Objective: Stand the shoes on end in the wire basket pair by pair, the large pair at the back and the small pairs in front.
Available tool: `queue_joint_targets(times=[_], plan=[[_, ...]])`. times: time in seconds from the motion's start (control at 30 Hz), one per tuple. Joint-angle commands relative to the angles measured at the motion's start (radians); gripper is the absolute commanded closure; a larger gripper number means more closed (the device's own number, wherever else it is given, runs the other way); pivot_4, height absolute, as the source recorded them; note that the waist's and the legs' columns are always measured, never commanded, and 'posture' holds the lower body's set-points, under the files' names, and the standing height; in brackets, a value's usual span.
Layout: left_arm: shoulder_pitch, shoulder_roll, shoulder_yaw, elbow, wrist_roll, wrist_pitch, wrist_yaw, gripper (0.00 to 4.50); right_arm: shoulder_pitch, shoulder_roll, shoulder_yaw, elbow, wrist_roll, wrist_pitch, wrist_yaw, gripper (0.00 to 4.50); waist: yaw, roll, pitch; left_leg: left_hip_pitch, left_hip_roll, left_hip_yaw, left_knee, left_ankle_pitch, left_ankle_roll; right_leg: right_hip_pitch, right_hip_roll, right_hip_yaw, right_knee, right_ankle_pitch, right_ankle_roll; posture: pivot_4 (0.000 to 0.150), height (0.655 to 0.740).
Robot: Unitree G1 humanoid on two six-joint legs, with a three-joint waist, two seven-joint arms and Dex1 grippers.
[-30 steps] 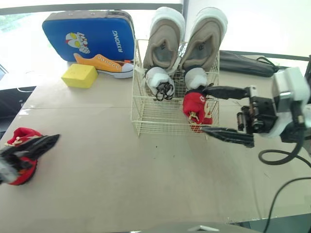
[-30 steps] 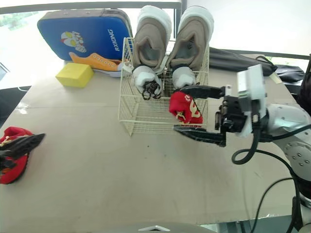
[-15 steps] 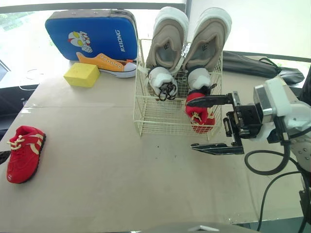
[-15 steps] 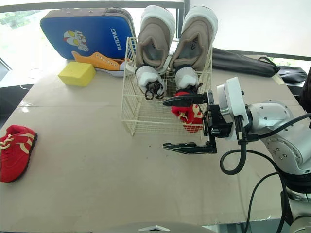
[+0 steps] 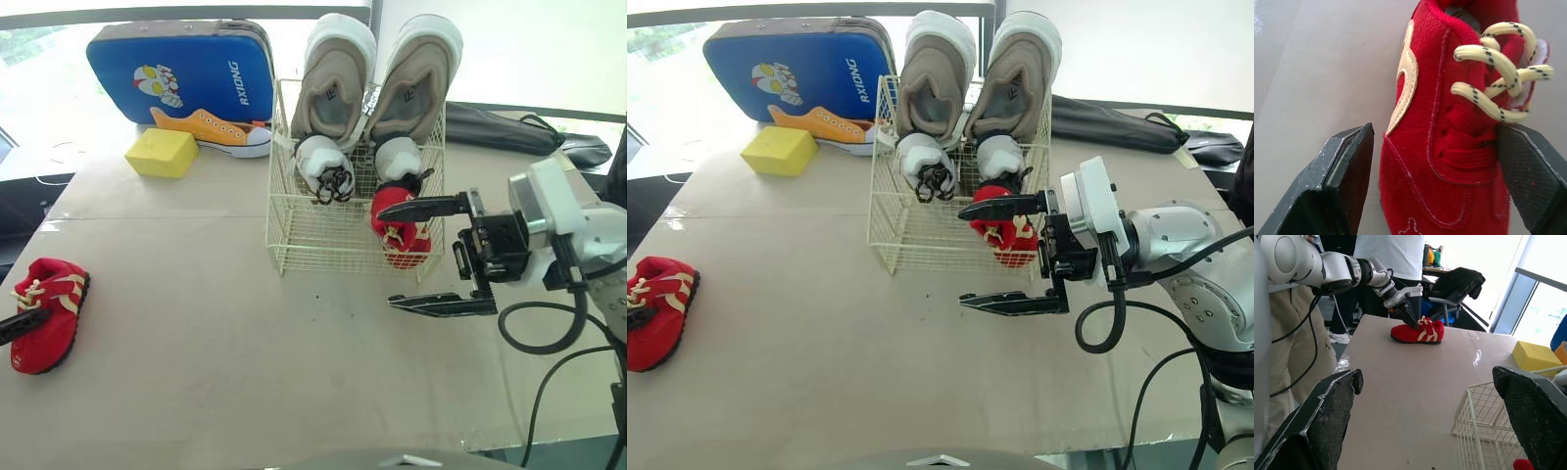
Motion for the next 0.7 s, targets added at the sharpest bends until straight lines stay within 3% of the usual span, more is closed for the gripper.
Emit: queue_joint_targets(times=[0.03, 0.07, 0.17, 0.27, 0.3, 0.47, 0.63, 0.7], plan=[[-0.030, -0.078, -0.076, 0.021, 0.034, -0.015, -0.072, 1.80, -0.008, -0.026, -0.041, -0.041, 0.025, 0.019, -0.019, 0.00, 0.002, 0.005, -0.003, 0.000, 0.000, 0.000, 0.000, 0.000, 0.000, 0.000, -0.001, 0.000, 0.000, 0.000, 0.000, 0.150, 0.7400], [-0.030, -0.085, -0.068, 0.011, 0.019, 0.008, -0.096, 1.94, -0.007, -0.030, -0.044, -0.044, 0.025, 0.021, -0.022, 0.00, 0.004, 0.008, -0.005, 0.000, 0.000, 0.000, 0.000, 0.000, 0.000, 0.000, -0.001, -0.001, 0.000, 0.000, 0.000, 0.150, 0.7400], [-0.004, -0.095, -0.028, -0.039, -0.029, 0.102, -0.145, 3.11, -0.004, -0.035, -0.048, -0.050, 0.028, 0.028, -0.035, 0.00, 0.013, 0.009, -0.005, 0.000, -0.002, 0.000, 0.000, 0.000, 0.000, 0.000, -0.002, -0.002, 0.000, 0.000, 0.001, 0.150, 0.7400], [0.109, -0.118, 0.024, -0.227, -0.103, 0.231, -0.162, 4.10, 0.002, -0.033, -0.046, -0.051, 0.024, 0.028, -0.039, 0.00, 0.021, 0.009, -0.005, -0.001, -0.003, 0.001, 0.001, 0.000, 0.001, 0.000, -0.004, -0.002, 0.000, -0.001, 0.003, 0.150, 0.7400], [0.151, -0.135, 0.056, -0.326, -0.143, 0.297, -0.145, 4.22, 0.006, -0.032, -0.043, -0.051, 0.019, 0.025, -0.039, 0.00, 0.022, 0.009, -0.005, -0.001, -0.003, 0.001, 0.002, 0.000, 0.001, 0.001, -0.004, -0.002, -0.001, -0.001, 0.003, 0.150, 0.7400], [0.226, -0.294, 0.200, -0.853, -0.322, 0.608, 0.099, 4.26, 0.015, -0.023, -0.031, -0.039, -0.005, 0.006, -0.030, 0.00, 0.027, 0.007, -0.004, -0.003, -0.004, 0.001, 0.002, -0.002, 0.004, 0.001, -0.010, -0.001, -0.002, 0.000, 0.000, 0.150, 0.7400], [0.057, -0.520, 0.310, -1.189, -0.496, 0.797, 0.382, 4.26, 0.021, -0.022, -0.034, -0.032, -0.023, -0.003, -0.027, 0.00, 0.022, -0.003, 0.000, -0.002, -0.003, -0.005, 0.003, -0.001, 0.002, 0.003, -0.006, -0.006, -0.002, 0.003, 0.008, 0.150, 0.7400], [-0.052, -0.595, 0.356, -1.276, -0.621, 0.835, 0.477, 4.27, 0.029, -0.028, -0.046, -0.031, -0.025, -0.002, -0.032, 0.00, 0.017, -0.004, 0.001, -0.002, -0.001, -0.006, 0.003, 0.000, -0.001, 0.003, -0.001, -0.006, -0.001, 0.003, 0.008, 0.150, 0.7400]])
